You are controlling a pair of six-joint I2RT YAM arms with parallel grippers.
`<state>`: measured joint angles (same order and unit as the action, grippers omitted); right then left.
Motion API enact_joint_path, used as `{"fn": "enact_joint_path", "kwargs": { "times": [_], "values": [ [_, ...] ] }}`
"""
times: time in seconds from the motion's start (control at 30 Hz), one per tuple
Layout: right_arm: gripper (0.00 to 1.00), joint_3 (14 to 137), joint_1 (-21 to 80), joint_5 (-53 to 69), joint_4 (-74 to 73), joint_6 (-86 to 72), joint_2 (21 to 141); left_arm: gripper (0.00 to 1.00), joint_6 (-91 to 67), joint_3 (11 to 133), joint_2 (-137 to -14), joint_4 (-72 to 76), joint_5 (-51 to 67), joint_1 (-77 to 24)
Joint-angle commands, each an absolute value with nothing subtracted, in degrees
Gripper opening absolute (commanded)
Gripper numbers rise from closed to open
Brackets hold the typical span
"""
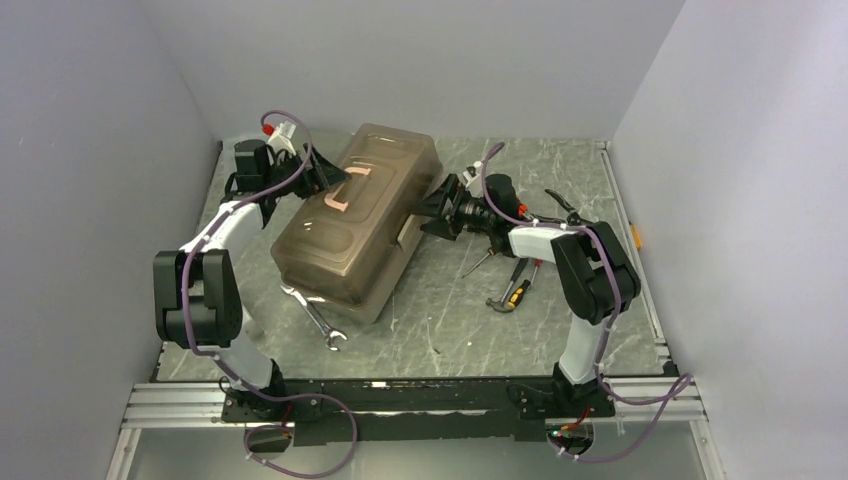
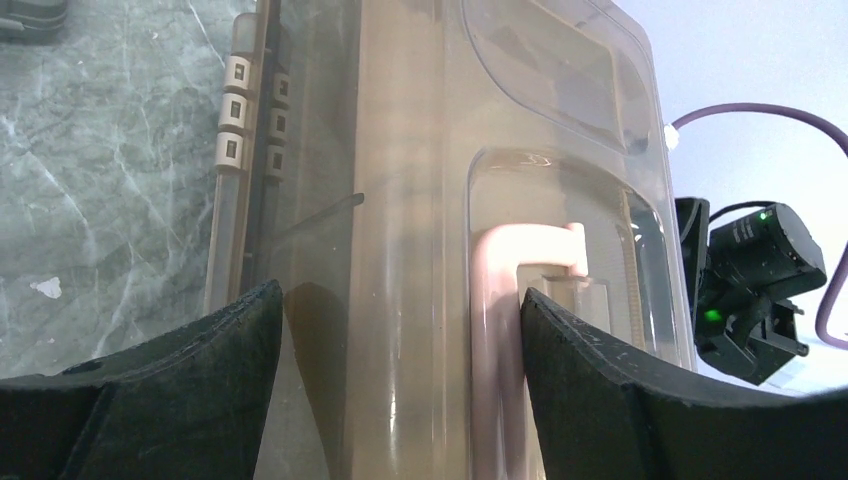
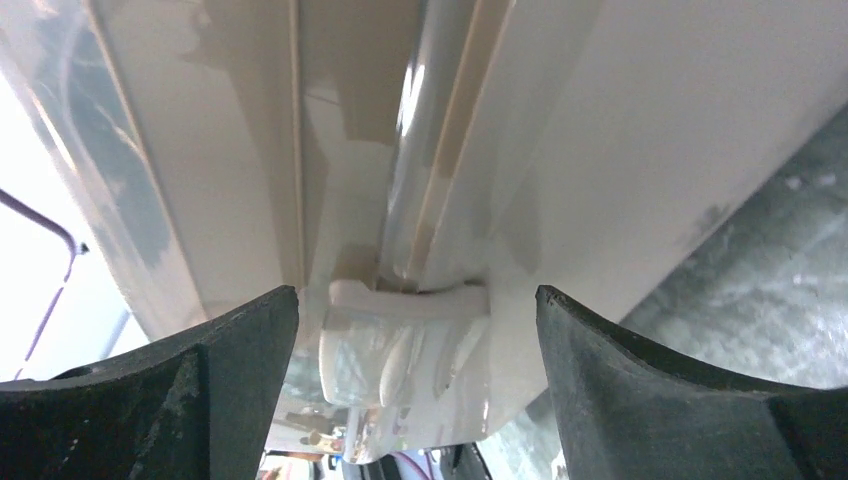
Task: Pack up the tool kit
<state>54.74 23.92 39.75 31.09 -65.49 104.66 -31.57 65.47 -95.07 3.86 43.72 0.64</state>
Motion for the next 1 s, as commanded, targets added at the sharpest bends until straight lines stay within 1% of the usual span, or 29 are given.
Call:
{"fn": "enact_joint_path", "kwargs": {
  "times": [0.0,0.1,0.2,0.37,0.7,0.87,0.97],
  "values": [
    [0.90,60.7,25.0,37.6,41.4,-71.2,109.1,0.82,-34.0,59.5,-101.9,-9.3,45.1,-2.6],
    [0.90,62.0,25.6,37.7,42.9,-72.8,110.1,0.81,-35.5,58.0,-103.3,-6.1,47.4,-0.7],
    [0.90,63.7,26.4,37.7,42.1,-73.1,110.5,0.81,-35.6,58.2,-104.2,-6.0,46.9,-0.2],
    [0.90,70.2,26.6,37.8,34.2,-69.2,112.7,0.81,-38.8,56.0,-104.9,-0.9,48.2,-0.2],
    [0.90,82.1,24.7,39.6,26.3,-65.4,118.3,0.79,-43.7,51.1,-103.5,5.9,48.6,-1.7],
    [0.95,90.1,24.5,41.8,20.2,-63.0,121.3,0.77,-46.0,48.8,-104.9,11.3,50.2,-0.7],
    [0.96,93.3,24.5,41.5,15.4,-60.3,122.0,0.76,-45.8,48.3,-105.0,12.1,51.0,0.9]
  ]
}}
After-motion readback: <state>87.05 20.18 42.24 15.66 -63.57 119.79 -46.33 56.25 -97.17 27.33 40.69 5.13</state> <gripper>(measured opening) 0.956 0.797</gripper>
